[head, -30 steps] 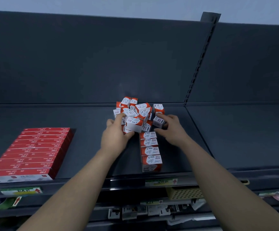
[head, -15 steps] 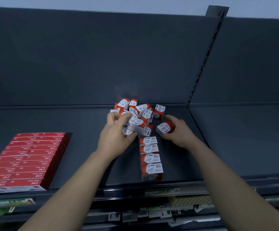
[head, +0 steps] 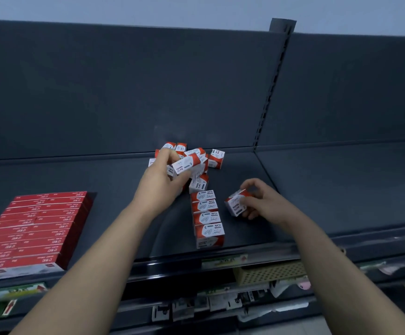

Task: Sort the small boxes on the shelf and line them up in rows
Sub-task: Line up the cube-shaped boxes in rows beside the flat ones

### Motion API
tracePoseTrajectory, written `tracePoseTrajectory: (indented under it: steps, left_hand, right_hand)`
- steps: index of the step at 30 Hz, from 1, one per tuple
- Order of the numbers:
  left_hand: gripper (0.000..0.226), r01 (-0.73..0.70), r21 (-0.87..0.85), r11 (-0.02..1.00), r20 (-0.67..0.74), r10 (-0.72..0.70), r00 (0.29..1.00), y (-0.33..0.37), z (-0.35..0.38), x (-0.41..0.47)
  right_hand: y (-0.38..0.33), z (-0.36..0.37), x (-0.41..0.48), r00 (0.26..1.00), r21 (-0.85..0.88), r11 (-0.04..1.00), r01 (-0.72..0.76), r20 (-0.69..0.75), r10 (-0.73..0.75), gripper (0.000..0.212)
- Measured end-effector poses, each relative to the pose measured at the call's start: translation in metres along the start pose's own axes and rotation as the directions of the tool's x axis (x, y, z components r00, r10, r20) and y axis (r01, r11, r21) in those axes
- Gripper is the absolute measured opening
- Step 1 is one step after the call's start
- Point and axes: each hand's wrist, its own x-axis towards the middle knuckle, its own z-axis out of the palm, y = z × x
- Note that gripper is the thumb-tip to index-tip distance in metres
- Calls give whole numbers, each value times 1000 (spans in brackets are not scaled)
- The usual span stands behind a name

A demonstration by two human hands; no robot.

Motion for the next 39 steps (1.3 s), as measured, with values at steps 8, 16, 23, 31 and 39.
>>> tracePoseTrajectory:
  steps: [8,16,23,31,39]
  left_hand:
    - [33,124,-318,940,154,-78,985,10,12,-12]
    - [14,114,-264,958,214,-57,975,36,38,-22]
    - [45,18,-163,987,252,23,968,45,73,-29]
    - [25,-57,79,995,268,34,963,43,92,-32]
    - [57,-62,51,997,227,49,973,52,82,-32]
  right_hand:
    - [12,-10,-35,998,8,1000,27,-60,-27,23]
    - [20,-33,-52,994,-161,981,110,5,-111,23]
    - [29,-49,-50,991,-146,983,114,82,-103,36]
    - [40,-52,-45,976,-173,967,186,145,-161,31]
    - [43,-58,-42,973,-110,973,204,129,-189,30]
